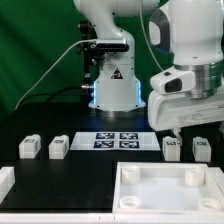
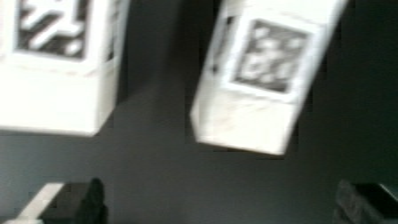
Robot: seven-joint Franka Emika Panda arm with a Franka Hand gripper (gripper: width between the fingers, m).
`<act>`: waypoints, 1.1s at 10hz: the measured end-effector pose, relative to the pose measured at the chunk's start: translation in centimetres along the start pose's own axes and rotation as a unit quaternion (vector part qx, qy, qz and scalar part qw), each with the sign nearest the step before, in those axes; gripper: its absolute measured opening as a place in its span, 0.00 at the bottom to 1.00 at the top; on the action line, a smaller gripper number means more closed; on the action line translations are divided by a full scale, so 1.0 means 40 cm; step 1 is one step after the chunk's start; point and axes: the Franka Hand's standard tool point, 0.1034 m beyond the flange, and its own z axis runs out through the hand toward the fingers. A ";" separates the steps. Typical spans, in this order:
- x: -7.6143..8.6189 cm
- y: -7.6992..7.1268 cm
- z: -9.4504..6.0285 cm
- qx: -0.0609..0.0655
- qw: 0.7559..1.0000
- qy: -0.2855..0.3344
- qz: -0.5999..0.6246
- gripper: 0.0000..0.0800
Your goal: Assemble one leg
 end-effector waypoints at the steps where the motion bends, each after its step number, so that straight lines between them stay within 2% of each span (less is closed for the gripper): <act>1: -0.012 -0.012 0.012 0.000 1.000 -0.007 0.006 0.81; 3: -0.012 -0.007 0.010 -0.002 1.000 -0.024 -0.005 0.81; 4: -0.030 -0.008 0.015 -0.006 0.998 -0.066 0.012 0.81; 5: -0.044 -0.020 0.014 -0.010 0.990 -0.137 0.032 0.81; 6: -0.043 -0.034 0.011 -0.012 0.980 -0.195 0.034 0.81; 8: -0.043 -0.021 0.019 -0.012 0.963 -0.267 0.041 0.81; 10: -0.066 -0.010 0.017 -0.010 0.930 -0.366 0.032 0.81; 11: -0.058 -0.014 0.022 -0.007 0.914 -0.404 0.032 0.81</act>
Offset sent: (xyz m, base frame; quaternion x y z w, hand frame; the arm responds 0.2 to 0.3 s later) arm 0.0000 0.0000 0.0000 0.0000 -0.0899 0.0000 0.9960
